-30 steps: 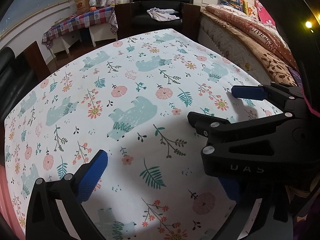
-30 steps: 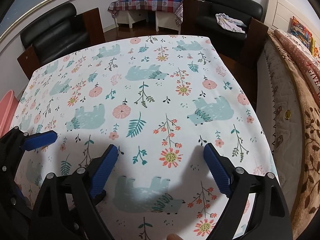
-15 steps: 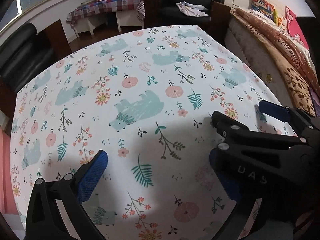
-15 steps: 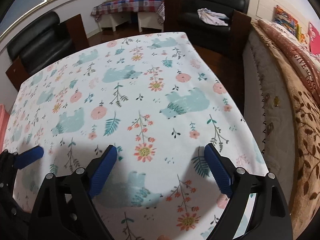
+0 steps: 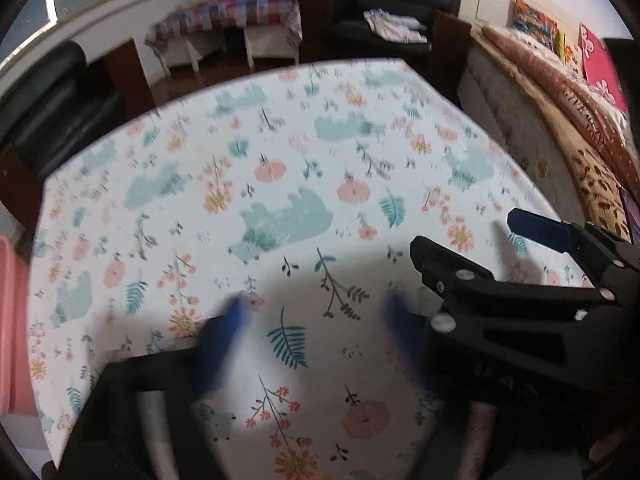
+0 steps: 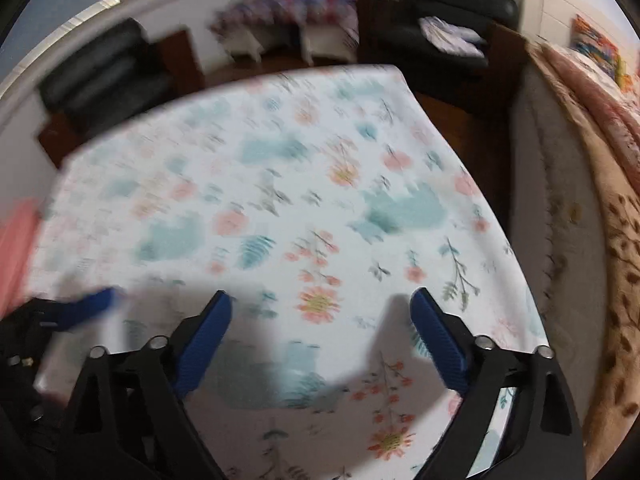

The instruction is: Collect trash

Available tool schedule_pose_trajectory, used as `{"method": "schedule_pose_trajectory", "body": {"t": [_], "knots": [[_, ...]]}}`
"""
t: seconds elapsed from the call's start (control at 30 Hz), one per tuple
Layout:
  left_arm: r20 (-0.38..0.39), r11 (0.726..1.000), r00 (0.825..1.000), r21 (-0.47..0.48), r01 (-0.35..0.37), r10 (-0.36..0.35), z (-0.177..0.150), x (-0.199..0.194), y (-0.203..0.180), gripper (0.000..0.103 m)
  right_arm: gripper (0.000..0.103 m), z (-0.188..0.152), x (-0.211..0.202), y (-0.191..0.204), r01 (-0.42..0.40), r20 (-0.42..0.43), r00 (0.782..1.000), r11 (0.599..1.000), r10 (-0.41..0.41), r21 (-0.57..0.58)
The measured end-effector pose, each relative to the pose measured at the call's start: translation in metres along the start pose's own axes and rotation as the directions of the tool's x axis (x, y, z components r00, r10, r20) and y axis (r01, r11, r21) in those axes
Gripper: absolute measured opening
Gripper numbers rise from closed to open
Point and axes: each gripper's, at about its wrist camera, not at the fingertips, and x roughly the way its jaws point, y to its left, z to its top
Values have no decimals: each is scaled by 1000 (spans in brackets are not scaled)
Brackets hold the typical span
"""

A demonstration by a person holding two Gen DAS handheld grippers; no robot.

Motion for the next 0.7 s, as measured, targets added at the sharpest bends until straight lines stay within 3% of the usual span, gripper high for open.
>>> {"method": "schedule_pose_trajectory", "body": {"t": [0.07, 0.13, 0.7], "knots": [[2, 999, 999, 0, -39, 39, 0, 4, 0, 75, 91, -1, 1, 1, 35, 28, 999, 999, -35, -12], [-30, 997, 999, -72, -31, 29, 1, 9, 14, 92, 94, 3, 13, -9, -13, -35, 999, 999, 14, 49], [-38, 996, 999, -81, -25, 22, 1, 10, 18, 95, 99, 7, 16, -4, -7, -44, 999, 1000, 8, 29]]}}
